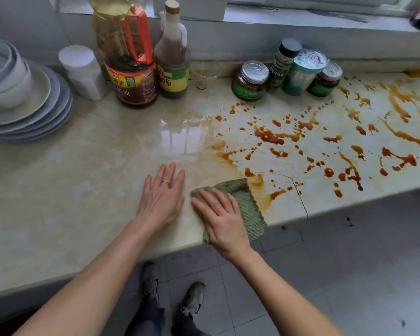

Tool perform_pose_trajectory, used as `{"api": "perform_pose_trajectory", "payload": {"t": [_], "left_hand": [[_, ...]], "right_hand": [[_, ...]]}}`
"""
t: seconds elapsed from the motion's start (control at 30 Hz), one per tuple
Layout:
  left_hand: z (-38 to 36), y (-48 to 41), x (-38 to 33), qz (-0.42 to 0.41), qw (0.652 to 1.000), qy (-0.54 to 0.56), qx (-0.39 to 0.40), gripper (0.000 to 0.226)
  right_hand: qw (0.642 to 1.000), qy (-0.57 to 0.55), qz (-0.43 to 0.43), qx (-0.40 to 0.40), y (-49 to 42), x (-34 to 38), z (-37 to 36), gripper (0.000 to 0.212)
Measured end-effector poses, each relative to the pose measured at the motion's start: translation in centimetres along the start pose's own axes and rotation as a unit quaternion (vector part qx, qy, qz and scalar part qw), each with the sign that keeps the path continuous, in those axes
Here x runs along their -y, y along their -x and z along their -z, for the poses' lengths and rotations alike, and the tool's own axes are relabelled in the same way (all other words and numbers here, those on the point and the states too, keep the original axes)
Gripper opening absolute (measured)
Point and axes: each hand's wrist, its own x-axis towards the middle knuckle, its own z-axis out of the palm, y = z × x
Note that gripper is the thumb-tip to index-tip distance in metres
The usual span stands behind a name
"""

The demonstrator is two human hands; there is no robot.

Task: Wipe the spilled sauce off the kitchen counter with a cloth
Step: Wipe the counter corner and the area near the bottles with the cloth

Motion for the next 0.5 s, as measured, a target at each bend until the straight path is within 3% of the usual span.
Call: {"api": "perform_pose_trajectory", "payload": {"t": [0.07, 0.1, 0.2, 0.27, 0.37, 0.5], "left_hand": [[-0.1, 0.1, -0.1, 0.004, 1.000, -0.002, -0.005, 0.064], [0.0, 0.0, 0.0, 0.003, 1.000, -0.003, -0.003, 0.064], [0.0, 0.2, -0.3, 0.014, 1.000, -0.007, 0.003, 0.064], [0.0, 0.1, -0.5, 0.022, 1.000, -0.007, 0.005, 0.064], [-0.1, -0.1, -0.7, 0.032, 0.999, 0.004, 0.007, 0.065], [0.0, -0.2, -0.8, 0.040, 0.999, 0.004, 0.016, 0.066]], "right_hand": [[0.997, 0.020, 0.070, 0.034, -0.2, -2.1, 0.7, 0.051], [0.997, 0.028, 0.063, 0.034, -0.8, -3.5, 1.0, 0.049], [0.998, 0.016, -0.061, -0.003, -2.3, -5.8, 1.8, 0.046], [0.996, 0.013, -0.081, -0.017, -2.1, -4.0, 1.4, 0.048], [0.999, 0.016, 0.002, 0.035, -0.5, -1.3, 0.9, 0.055], [0.995, 0.022, 0.070, 0.070, -2.3, -3.8, 1.4, 0.052]]}}
